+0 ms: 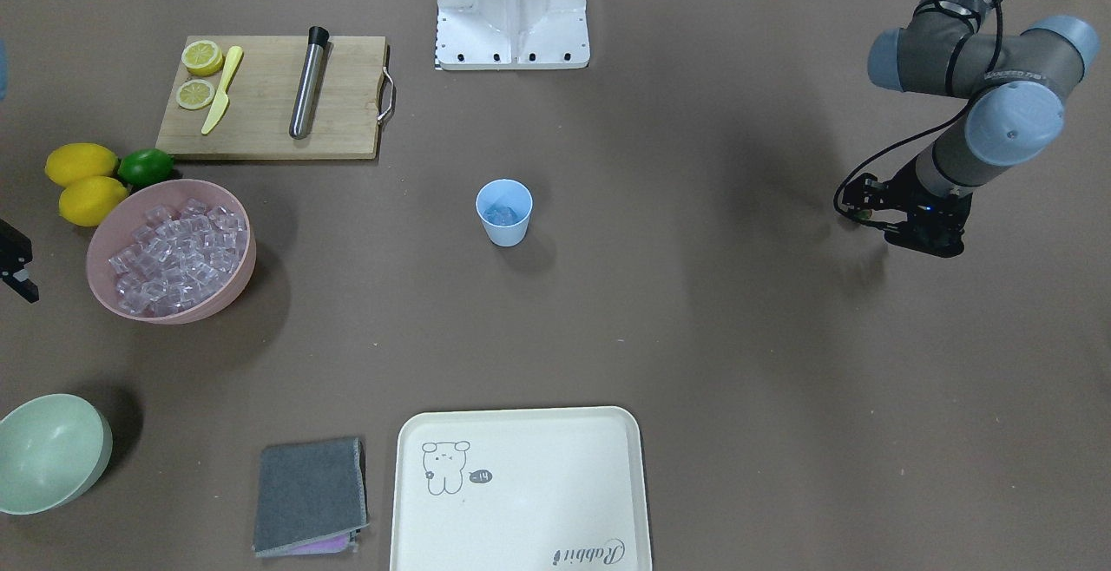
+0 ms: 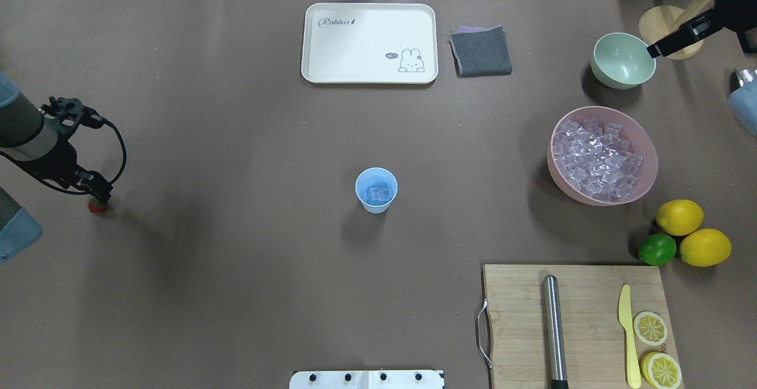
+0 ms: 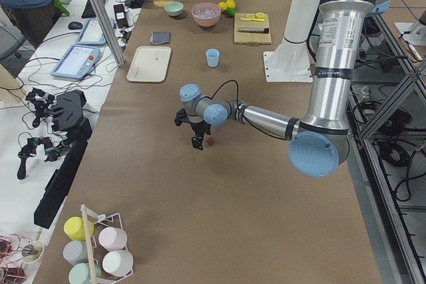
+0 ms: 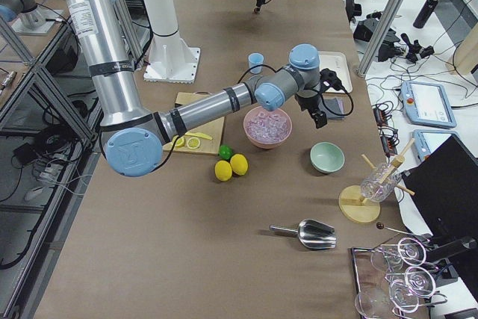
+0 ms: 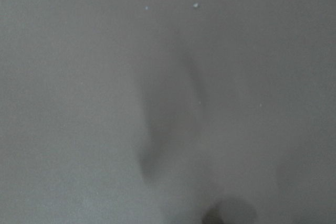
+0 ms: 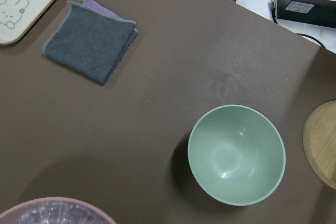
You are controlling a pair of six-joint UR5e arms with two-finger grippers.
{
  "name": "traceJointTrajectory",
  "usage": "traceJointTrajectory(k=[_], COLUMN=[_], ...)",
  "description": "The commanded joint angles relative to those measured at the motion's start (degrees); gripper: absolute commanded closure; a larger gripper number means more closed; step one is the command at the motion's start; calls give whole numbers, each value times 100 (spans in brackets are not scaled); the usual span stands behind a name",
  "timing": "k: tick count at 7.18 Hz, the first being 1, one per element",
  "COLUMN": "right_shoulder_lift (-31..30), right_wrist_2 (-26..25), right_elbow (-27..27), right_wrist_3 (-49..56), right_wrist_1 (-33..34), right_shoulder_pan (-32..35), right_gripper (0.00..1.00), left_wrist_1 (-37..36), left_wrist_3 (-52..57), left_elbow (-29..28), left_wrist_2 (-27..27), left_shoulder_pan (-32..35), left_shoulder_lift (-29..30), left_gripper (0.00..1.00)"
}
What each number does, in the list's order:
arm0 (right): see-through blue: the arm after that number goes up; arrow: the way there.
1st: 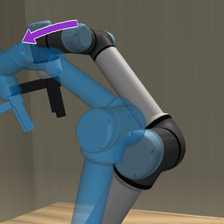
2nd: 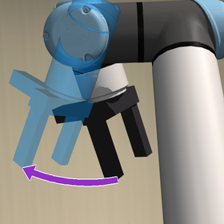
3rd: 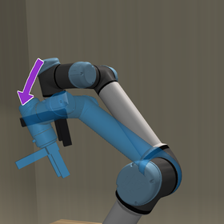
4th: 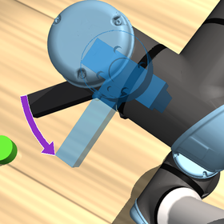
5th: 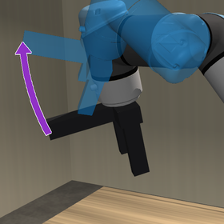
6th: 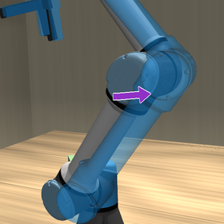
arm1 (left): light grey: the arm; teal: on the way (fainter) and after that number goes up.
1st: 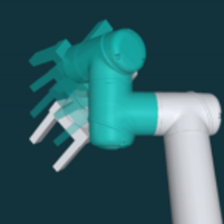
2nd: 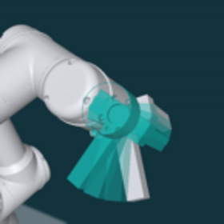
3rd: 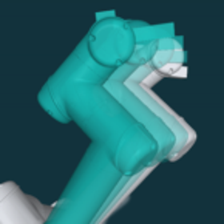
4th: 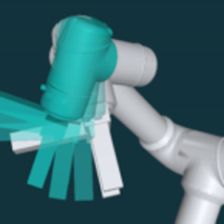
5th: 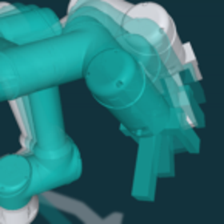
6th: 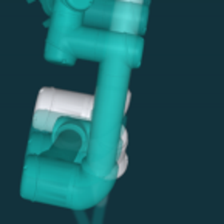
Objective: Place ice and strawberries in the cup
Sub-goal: 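Close the left gripper on the strawberry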
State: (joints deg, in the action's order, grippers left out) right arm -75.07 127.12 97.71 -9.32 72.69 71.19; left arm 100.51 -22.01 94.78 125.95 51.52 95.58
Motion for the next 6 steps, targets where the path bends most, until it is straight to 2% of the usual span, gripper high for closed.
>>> traceJointTrajectory(k=[1, 3, 4, 5, 6], right_shoulder_lift=[27, 36, 27, 10, 1], right_wrist_2=[-38, -56, -65, -65, -65], right_elbow=[3, 3, 20, 55, 55], right_wrist_3=[0, -9, 0, 0, 0], right_wrist_1=[0, 0, 0, -9, 0], right_shoulder_pan=[-26, -35, -26, -26, -26], right_gripper=[0, 0, 0, 0, 0], left_wrist_1=[3, 3, 12, 21, 21], left_wrist_3=[-5, -14, -22, -14, -5], left_elbow=[14, 14, 57, 75, 75], left_wrist_2=[0, 0, 26, 61, 61], left_shoulder_pan=[-63, -151, -177, -186, -213], left_shoulder_lift=[-39, -39, -48, -109, -101], left_gripper=[14, 13, 7, 11, 28])
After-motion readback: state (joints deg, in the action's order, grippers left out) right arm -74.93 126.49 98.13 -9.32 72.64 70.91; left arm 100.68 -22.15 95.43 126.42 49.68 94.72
